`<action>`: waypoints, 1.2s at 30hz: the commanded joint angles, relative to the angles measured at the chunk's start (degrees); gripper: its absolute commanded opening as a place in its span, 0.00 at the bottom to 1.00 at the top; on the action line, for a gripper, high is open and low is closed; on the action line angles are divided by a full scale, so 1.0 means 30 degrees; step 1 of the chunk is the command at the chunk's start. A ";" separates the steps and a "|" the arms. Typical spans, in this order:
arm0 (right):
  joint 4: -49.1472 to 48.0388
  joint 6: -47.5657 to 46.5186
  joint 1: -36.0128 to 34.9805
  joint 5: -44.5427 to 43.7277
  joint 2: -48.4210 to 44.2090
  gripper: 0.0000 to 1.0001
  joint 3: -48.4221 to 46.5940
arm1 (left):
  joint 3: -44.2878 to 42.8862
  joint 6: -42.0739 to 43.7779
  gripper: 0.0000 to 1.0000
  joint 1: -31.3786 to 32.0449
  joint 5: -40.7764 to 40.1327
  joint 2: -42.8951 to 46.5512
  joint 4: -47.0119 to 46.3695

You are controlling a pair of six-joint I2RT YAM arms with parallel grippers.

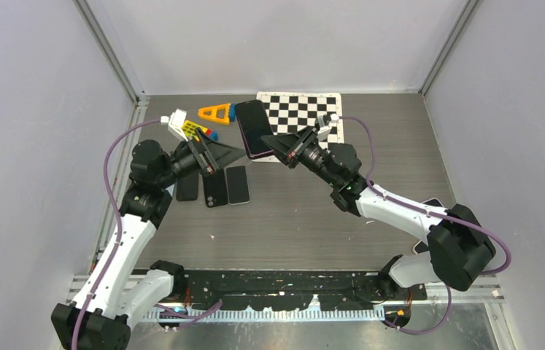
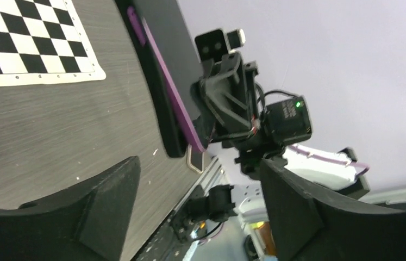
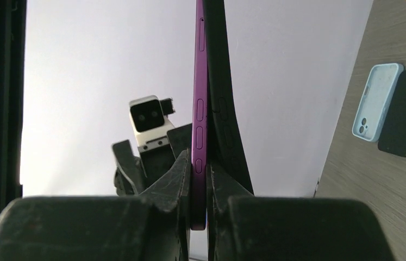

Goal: Take the phone out of the phone case
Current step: Remove the phone case from the phone.

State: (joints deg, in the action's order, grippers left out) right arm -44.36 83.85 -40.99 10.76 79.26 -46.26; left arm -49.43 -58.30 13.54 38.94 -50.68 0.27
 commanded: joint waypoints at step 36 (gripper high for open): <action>-0.5990 0.5906 0.0305 -0.0816 0.1645 0.01 0.0909 | 0.2032 0.2616 0.46 0.0028 0.1629 -0.2841 -0.2409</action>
State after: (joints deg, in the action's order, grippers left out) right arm -51.48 98.04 -40.36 8.10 84.36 -42.39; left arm -43.70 -52.34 13.54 44.38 -59.68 -7.38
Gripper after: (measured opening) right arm 0.142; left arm 0.508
